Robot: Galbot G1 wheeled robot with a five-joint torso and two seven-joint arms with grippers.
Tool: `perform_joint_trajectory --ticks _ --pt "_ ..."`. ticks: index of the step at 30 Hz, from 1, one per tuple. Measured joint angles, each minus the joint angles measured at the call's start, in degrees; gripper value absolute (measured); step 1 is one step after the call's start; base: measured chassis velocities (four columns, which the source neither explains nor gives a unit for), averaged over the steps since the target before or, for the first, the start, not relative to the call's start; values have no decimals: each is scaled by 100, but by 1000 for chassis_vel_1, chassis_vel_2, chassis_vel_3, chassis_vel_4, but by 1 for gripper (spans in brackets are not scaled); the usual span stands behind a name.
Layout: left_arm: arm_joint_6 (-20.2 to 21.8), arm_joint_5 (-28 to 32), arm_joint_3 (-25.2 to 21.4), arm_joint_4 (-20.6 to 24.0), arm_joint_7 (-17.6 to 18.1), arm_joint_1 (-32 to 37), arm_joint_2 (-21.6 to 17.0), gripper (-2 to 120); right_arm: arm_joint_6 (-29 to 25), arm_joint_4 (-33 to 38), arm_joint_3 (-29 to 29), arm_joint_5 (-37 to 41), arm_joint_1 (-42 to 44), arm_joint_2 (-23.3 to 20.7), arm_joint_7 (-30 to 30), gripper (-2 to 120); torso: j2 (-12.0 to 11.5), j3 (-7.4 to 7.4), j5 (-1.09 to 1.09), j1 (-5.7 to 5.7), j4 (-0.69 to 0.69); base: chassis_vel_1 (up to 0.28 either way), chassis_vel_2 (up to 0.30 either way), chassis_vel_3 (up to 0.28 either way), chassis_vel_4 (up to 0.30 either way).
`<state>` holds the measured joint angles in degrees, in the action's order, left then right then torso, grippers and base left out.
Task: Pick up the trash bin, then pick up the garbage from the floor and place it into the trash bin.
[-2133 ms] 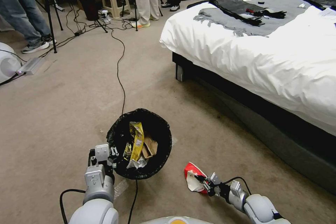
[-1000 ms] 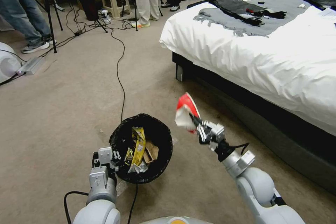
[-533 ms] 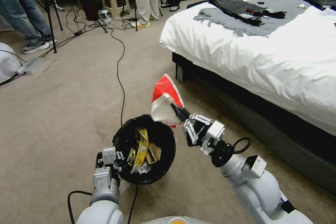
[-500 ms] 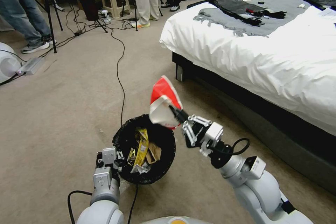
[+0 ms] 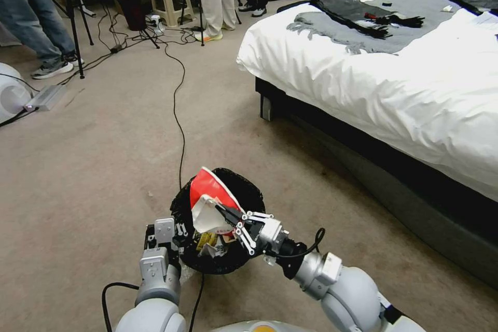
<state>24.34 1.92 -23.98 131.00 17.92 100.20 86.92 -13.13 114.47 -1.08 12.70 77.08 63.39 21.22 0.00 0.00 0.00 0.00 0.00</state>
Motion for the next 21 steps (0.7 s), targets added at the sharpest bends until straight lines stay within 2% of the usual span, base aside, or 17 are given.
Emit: perform_joint_trajectory --ticks 13,15,16,19,20,21 --pt "56 54 51 95 -4 45 21 0 10 -517 -296 -102 -152 160 -155 0 0 0 0 0 0 0 0 0 0" --pt "56 69 46 111 -1 62 16 0 1 -655 -292 -129 -161 187 -169 12 0 0 0 0 0 0 0 0 0" --pt "56 69 46 111 -1 62 16 0 1 -655 -292 -129 -161 187 -169 12 0 0 0 0 0 0 0 0 0" --pt "57 76 47 116 1 56 15 0 -8 -698 -268 -138 -164 189 -172 27 0 0 0 0 0 0 0 0 0" --pt "57 76 47 116 1 56 15 0 -8 -698 -268 -138 -164 189 -172 27 0 0 0 0 0 0 0 0 0" --pt "59 81 48 125 1 53 15 0 -13 -698 -248 -138 -169 184 -172 32 0 0 0 0 0 0 0 0 0"
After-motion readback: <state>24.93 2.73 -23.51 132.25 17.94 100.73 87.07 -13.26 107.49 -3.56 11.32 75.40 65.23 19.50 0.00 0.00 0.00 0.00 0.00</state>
